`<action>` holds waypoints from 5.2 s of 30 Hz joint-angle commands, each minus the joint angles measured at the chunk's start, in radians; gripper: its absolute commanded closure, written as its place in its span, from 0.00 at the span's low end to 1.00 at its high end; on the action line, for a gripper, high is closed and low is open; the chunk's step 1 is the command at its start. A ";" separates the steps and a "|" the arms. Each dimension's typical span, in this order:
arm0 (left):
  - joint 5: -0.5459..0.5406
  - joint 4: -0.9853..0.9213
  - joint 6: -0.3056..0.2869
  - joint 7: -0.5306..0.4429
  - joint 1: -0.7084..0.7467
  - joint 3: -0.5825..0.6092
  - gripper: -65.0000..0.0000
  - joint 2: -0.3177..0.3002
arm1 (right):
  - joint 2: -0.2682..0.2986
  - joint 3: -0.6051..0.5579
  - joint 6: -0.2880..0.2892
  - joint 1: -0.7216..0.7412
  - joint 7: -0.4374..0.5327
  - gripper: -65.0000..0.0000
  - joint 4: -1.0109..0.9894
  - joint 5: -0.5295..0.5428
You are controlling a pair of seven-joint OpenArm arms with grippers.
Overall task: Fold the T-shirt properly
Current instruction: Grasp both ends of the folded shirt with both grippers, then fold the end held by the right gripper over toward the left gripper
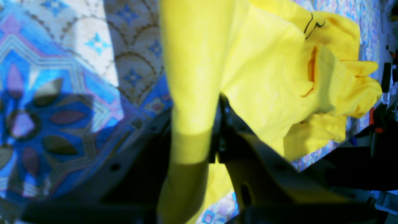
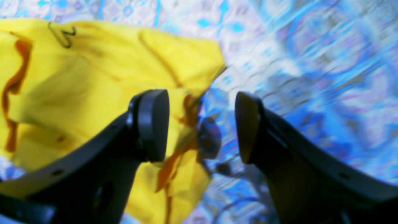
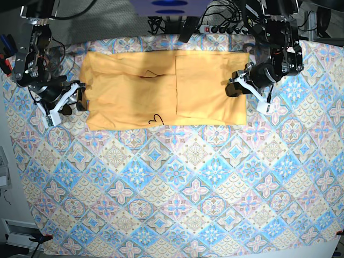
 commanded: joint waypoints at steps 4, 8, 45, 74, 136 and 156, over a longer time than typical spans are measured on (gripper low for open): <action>-0.016 0.015 -0.007 -0.012 -0.008 -0.004 0.91 -0.009 | 0.014 0.000 0.004 0.007 0.014 0.48 -0.045 0.016; -0.014 0.014 -0.007 -0.012 -0.008 -0.001 0.91 -0.009 | 0.014 -0.028 0.004 0.007 0.016 0.38 -0.100 0.016; -0.016 -0.054 -0.007 -0.014 -0.022 0.001 0.91 -0.004 | -0.058 -0.200 0.044 0.111 0.020 0.46 -0.344 0.016; -0.014 -0.097 -0.009 -0.077 -0.091 0.148 0.91 0.027 | -0.022 -0.200 0.044 0.145 0.016 1.00 -0.119 0.175; -0.017 -0.091 -0.009 -0.147 -0.097 0.179 0.89 0.077 | -0.162 -0.678 0.040 0.423 0.109 0.40 -0.062 0.066; -0.011 -0.089 -0.007 -0.139 -0.062 0.131 0.50 0.077 | 0.004 -0.408 0.040 0.122 0.106 0.78 0.048 -0.224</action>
